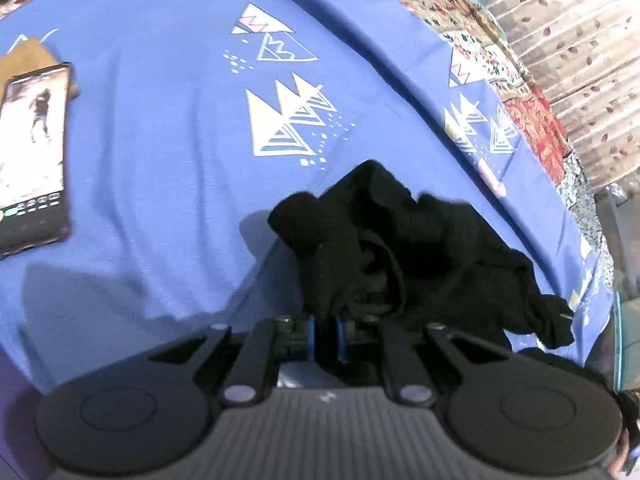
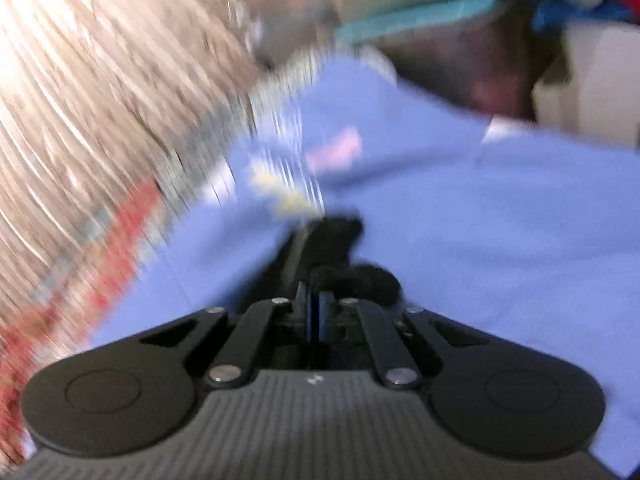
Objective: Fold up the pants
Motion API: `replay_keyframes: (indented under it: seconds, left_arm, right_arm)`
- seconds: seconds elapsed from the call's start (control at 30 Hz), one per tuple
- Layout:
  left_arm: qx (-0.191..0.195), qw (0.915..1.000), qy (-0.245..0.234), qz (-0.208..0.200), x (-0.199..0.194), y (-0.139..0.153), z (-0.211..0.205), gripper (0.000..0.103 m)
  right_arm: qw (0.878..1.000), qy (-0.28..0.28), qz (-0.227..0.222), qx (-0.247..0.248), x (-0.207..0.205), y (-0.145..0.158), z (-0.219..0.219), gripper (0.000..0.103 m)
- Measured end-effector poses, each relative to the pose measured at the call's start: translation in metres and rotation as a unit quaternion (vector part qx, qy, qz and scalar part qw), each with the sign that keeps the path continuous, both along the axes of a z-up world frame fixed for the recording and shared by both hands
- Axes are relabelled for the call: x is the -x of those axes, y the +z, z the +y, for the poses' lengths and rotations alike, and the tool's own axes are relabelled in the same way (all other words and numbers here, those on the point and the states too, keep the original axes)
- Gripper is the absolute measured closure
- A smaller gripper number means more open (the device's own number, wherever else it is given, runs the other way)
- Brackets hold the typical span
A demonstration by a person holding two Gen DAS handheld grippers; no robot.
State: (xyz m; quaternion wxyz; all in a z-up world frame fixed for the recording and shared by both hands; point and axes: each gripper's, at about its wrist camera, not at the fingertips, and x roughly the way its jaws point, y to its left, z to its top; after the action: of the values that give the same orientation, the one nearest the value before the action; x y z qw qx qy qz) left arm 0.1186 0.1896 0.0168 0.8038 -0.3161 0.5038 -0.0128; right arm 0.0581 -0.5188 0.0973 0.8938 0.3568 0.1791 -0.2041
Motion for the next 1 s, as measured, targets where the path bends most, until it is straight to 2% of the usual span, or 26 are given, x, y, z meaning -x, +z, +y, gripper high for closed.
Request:
replay_keyframes:
  seconds: [0.07,0.13,0.2,0.27,0.33,0.37,0.4,0.43,0.47,0.53,0.63,0.73,0.8,0.83,0.9,1.0]
  left_arm:
    - [0.006,1.0,-0.008,0.0,0.007,0.003,0.006,0.095]
    - [0.017,0.9997,-0.019,0.002,0.009,0.001,0.006,0.095]
    - [0.012,0.9993,-0.035,0.0,0.014,0.0,0.004,0.095]
    - [-0.015,0.9987,-0.048,0.002,0.021,-0.005,0.0,0.095]
    - [-0.047,0.9963,-0.071,0.009,0.032,-0.013,-0.008,0.089]
    - [-0.067,0.9942,-0.082,0.018,0.037,-0.015,-0.013,0.083]
    - [-0.084,0.9925,-0.087,0.019,0.043,-0.016,-0.01,0.076]
    - [-0.099,0.9915,-0.084,0.014,0.048,-0.014,-0.006,0.074]
    - [-0.108,0.9914,-0.075,0.005,0.054,-0.011,0.001,0.073]
    - [-0.099,0.9935,-0.054,-0.014,0.06,-0.002,0.02,0.073]
    - [-0.102,0.9916,-0.057,-0.056,0.053,0.018,0.028,0.072]
    - [-0.122,0.9833,-0.098,-0.092,0.031,0.032,0.004,0.066]
    - [-0.12,0.9775,-0.14,-0.103,0.014,0.035,-0.024,0.047]
    - [-0.113,0.9751,-0.164,-0.098,0.003,0.033,-0.042,0.044]
    - [-0.066,0.975,-0.199,-0.073,-0.018,0.02,-0.07,0.044]
    - [0.051,0.9781,-0.2,-0.026,-0.046,-0.004,-0.09,0.041]
  right_arm:
    - [1.0,-0.017,-0.01,0.003,0.039,0.014,-0.014,0.097]
    - [0.999,-0.034,0.001,-0.001,0.079,0.012,-0.024,0.097]
    - [0.997,-0.066,0.037,-0.023,0.108,-0.005,-0.031,0.097]
    - [0.993,-0.08,0.062,-0.058,0.145,-0.031,-0.031,0.097]
    - [0.986,-0.119,0.095,-0.069,0.171,-0.051,-0.03,0.091]
    - [0.98,-0.147,0.112,-0.074,0.185,-0.061,-0.029,0.078]
    - [0.973,-0.178,0.119,-0.08,0.199,-0.067,-0.028,0.056]
    - [0.967,-0.209,0.114,-0.088,0.214,-0.07,-0.026,0.053]
    - [0.964,-0.227,0.102,-0.095,0.23,-0.07,-0.028,0.053]
    - [0.965,-0.232,0.086,-0.088,0.24,-0.062,-0.027,0.053]
    - [0.973,-0.214,0.071,-0.057,0.225,-0.038,-0.027,0.053]
    - [0.987,-0.153,0.037,-0.041,0.191,-0.014,-0.019,0.053]
    - [0.995,-0.093,0.037,-0.028,0.156,-0.003,-0.009,0.053]
    - [0.997,-0.063,0.041,-0.02,0.133,0.003,-0.003,0.053]
    - [0.999,-0.01,0.043,-0.012,0.093,0.008,0.009,0.053]
    - [0.997,0.049,0.045,-0.027,0.025,0.014,0.017,0.053]
